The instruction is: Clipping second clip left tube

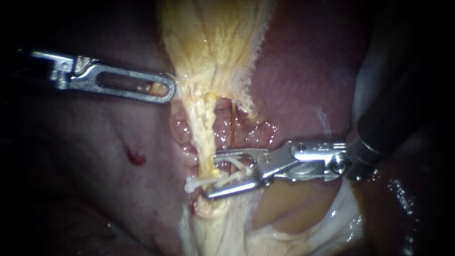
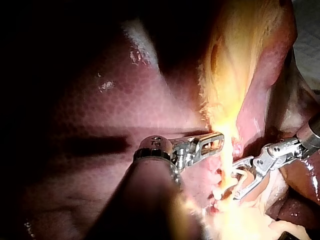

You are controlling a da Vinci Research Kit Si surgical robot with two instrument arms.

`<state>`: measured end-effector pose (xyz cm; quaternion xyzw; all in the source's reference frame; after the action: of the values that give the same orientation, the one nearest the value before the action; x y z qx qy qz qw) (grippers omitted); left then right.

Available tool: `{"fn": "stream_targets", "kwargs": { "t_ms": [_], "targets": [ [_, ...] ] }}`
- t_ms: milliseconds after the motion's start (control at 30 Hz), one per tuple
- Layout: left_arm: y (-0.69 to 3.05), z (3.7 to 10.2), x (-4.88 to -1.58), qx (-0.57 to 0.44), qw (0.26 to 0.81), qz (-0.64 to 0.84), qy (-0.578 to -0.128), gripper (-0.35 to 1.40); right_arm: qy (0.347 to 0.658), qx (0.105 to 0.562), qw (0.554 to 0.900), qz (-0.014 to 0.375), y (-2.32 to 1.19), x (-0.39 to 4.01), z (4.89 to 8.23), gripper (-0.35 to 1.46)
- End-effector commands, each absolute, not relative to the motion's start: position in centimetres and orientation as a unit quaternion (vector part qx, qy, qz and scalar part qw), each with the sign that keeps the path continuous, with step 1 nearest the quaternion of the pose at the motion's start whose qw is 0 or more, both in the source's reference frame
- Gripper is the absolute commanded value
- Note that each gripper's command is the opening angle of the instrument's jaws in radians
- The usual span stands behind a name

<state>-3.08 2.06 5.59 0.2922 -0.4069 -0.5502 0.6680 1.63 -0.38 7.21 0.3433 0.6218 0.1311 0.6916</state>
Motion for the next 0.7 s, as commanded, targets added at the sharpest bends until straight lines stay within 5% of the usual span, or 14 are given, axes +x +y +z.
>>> {"fn": "stream_targets", "kwargs": {
  "t_ms": [33,700],
  "targets": [
    [2.06,5.6,-3.08,0.292,0.668,-0.55,-0.407,-0.35,0.623,0.347,0.689,0.131,-0.4,1.66,7.2,0.5],
    [2.06,5.6,-3.09,0.292,0.668,-0.55,-0.407,-0.35,0.636,0.388,0.655,0.126,-0.48,2.14,7.26,0.5]
  ]
}}
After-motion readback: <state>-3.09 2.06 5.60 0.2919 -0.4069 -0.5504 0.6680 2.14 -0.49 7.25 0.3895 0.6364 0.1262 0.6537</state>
